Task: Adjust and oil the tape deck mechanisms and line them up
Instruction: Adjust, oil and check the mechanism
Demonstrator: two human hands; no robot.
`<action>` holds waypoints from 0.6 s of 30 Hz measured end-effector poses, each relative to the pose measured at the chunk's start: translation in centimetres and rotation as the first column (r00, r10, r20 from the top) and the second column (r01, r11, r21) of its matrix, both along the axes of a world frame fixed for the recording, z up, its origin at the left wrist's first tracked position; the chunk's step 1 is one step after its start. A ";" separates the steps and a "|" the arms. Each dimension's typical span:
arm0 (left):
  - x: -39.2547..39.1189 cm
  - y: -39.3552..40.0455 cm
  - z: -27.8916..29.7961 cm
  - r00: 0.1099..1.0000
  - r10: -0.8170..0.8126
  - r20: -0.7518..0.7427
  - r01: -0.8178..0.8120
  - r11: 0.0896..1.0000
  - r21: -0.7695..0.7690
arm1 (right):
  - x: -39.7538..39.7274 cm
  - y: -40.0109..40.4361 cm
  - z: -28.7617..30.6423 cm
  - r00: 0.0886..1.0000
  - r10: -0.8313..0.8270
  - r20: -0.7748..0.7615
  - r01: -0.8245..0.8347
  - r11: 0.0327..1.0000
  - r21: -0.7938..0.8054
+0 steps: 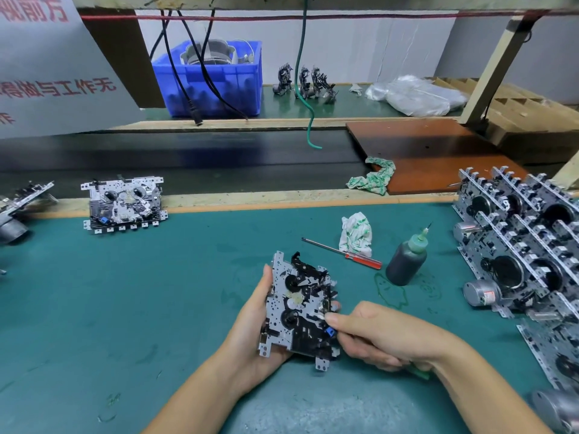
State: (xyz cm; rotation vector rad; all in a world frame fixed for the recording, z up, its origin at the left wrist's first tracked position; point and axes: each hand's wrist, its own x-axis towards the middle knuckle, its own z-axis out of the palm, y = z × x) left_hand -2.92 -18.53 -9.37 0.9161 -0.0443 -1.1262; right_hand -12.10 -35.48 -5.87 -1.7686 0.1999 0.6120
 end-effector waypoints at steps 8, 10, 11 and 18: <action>0.1 0.1 -0.1 0.994 0.042 -0.104 -0.051 0.995 -0.083 | 0.1 0.1 -0.3 0.851 -0.269 0.451 0.294 0.956 0.014; 0.1 0.1 -0.2 0.992 0.052 -0.111 -0.061 0.995 -0.080 | 0.2 0.7 -1.0 0.826 -0.242 0.509 0.304 0.952 -0.040; 0.1 0.1 -0.2 0.991 0.055 -0.118 -0.065 0.995 -0.079 | 0.1 0.8 -1.3 0.828 -0.226 0.513 0.301 0.951 -0.066; 0.2 0.0 -0.3 0.994 0.053 -0.092 -0.058 0.997 -0.055 | 0.1 0.9 -1.0 0.815 -0.299 0.496 0.356 0.934 -0.024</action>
